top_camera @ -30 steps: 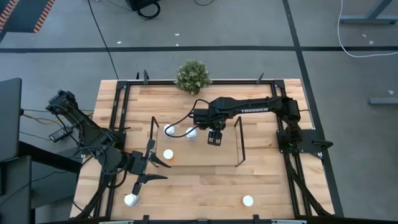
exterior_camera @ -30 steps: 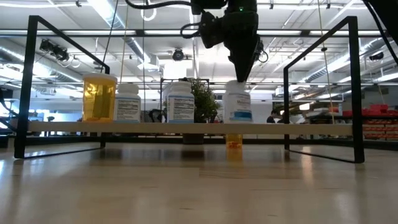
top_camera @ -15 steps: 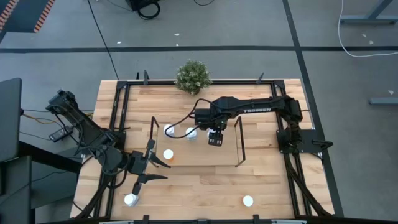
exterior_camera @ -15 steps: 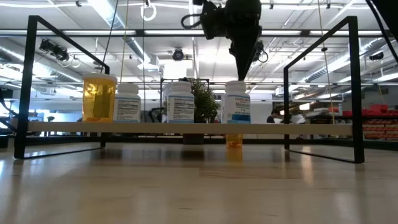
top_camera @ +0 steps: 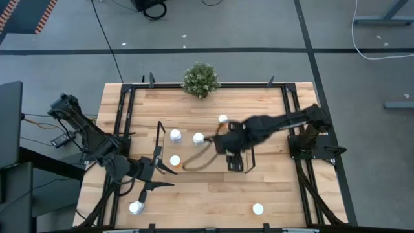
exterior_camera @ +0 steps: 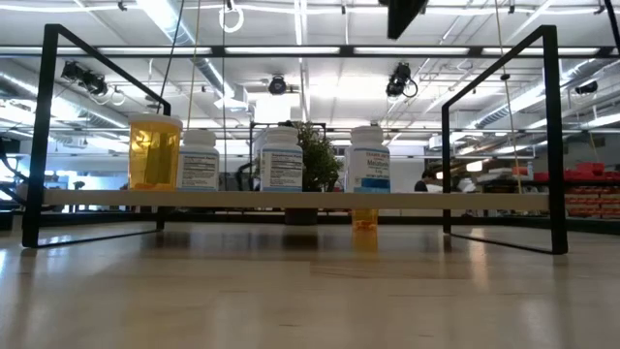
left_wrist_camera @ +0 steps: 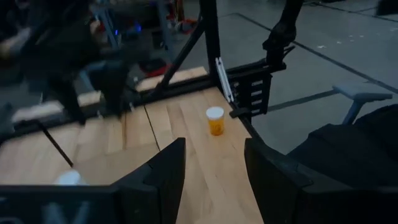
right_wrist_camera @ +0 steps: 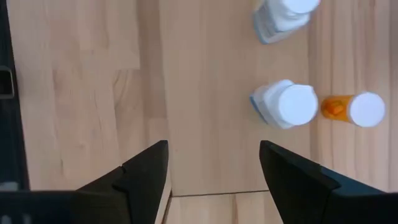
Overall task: Pick and place medicine bottles onto shelf by color
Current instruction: Put the white pill bottle on the shelf
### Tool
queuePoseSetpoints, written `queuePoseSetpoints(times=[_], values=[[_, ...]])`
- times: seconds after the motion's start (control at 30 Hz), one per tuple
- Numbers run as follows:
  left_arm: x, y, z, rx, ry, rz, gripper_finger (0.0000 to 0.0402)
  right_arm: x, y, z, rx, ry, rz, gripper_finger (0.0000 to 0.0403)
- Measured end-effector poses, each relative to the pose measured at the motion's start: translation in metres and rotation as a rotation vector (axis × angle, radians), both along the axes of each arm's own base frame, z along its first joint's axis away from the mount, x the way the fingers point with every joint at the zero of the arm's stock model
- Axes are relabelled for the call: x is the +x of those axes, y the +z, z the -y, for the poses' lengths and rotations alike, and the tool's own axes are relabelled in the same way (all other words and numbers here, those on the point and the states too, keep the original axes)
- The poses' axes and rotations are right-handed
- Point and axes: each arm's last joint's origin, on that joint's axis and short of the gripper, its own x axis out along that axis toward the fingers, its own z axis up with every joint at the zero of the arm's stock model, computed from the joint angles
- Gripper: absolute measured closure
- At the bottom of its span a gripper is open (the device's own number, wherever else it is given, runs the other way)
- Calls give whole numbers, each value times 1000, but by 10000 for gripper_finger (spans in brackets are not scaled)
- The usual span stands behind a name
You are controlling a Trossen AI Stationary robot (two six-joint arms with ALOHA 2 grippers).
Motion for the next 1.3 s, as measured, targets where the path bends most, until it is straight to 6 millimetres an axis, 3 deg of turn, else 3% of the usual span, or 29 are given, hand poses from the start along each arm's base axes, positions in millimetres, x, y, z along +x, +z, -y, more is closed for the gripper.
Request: queuePoseSetpoints(times=[0.2, 0.43, 0.63, 0.73, 0.83, 0.97, 1.1, 1.3], values=[[7, 4, 4, -105, 31, -37, 230, -13, 3, -33, -133, 81, 40, 143], [21, 1, 17, -118, 176, -407, 230, -17, 3, -44, -181, 110, 58, 143], [39, 10, 55, -240, 115, -571, 230, -18, 3, -45, -198, 151, 47, 143], [39, 4, 81, -285, 90, -678, 230, -19, 3, -45, -202, 159, 42, 143], [32, -6, 96, -291, 183, -823, 230, -19, 3, -45, -205, 169, 42, 143], [13, -24, 101, -281, 435, -1030, 230, -18, 3, -45, -211, 186, 40, 143], [-2, -33, 101, -353, 673, -1092, 228, -18, 2, -45, -210, 183, 40, 143], [-20, -57, 108, -417, 802, -1244, 185, -18, 2, -45, -203, 167, 43, 143]])
